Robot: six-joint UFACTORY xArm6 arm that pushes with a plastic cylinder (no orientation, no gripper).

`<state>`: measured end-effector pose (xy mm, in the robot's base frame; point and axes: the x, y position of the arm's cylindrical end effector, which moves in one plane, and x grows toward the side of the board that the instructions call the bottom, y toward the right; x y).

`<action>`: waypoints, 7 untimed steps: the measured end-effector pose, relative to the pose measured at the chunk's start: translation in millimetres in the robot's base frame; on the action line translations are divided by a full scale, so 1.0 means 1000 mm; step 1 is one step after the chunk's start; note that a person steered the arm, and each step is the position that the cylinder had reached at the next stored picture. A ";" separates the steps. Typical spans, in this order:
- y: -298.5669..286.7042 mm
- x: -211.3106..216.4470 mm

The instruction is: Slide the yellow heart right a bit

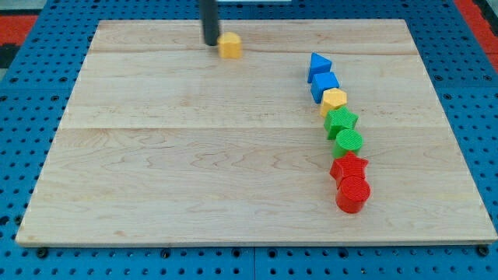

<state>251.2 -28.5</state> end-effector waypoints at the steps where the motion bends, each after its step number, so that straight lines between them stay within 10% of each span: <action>1: 0.075 0.007; 3: -0.014 0.019; 4: 0.015 0.069; 7: 0.082 0.032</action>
<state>283.1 53.7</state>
